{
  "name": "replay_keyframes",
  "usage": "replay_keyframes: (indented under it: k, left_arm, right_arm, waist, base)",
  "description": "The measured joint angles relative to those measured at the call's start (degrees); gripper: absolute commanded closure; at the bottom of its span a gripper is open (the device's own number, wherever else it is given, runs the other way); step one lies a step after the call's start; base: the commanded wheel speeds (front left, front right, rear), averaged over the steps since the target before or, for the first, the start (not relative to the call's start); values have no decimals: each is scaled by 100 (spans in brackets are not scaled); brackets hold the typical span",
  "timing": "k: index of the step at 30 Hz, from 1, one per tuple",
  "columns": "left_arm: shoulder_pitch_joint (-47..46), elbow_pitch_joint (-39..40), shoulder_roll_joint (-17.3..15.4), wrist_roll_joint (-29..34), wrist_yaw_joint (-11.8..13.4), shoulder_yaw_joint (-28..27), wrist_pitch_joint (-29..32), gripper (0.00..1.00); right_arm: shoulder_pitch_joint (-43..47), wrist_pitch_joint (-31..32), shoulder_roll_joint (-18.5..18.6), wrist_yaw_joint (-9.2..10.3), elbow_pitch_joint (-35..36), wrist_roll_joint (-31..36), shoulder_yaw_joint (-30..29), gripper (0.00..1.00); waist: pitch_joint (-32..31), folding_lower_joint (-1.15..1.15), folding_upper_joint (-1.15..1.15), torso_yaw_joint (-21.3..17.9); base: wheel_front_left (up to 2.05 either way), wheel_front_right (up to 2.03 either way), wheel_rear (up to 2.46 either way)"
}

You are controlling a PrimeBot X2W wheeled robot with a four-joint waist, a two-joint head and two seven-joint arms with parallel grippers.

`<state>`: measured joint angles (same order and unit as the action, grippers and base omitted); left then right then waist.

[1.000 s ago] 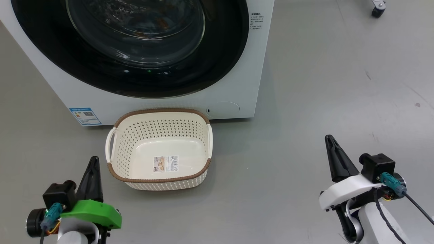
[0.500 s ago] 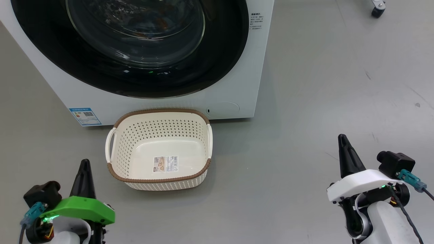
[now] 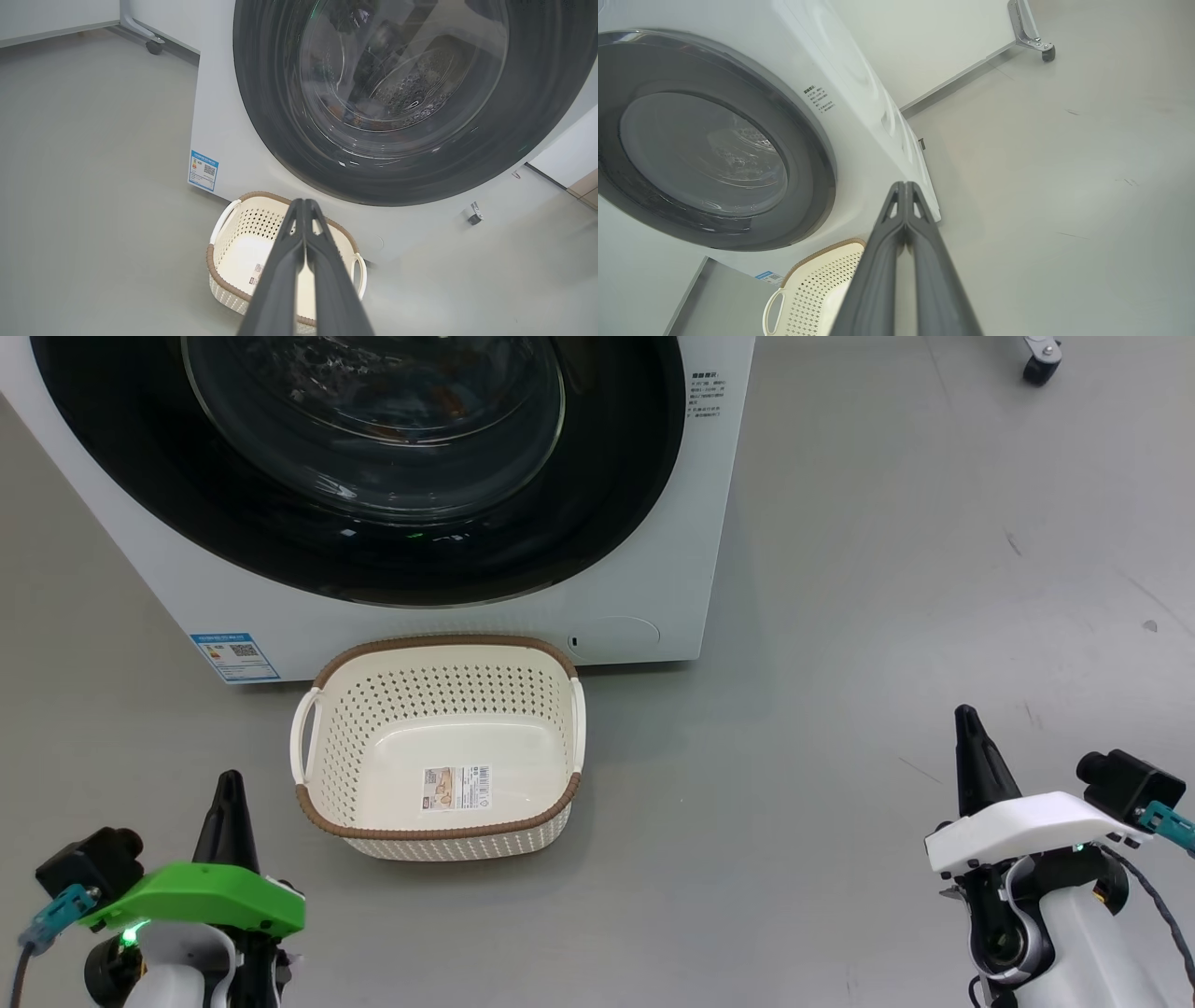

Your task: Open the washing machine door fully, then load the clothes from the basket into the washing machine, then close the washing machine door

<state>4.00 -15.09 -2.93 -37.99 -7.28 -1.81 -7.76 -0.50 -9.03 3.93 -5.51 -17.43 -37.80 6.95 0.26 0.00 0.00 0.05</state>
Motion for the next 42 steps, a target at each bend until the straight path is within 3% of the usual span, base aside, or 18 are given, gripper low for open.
replay_keyframes:
  k: [42]
  left_arm:
    - [-433, -26, 27, -3225, 0, -193, 880, 100]
  right_arm:
    - [-143, 888, -44, -92, 49, -3307, -844, 100]
  waist:
    - [-6, 0, 0, -3]
  base:
    - [0, 0, 0]
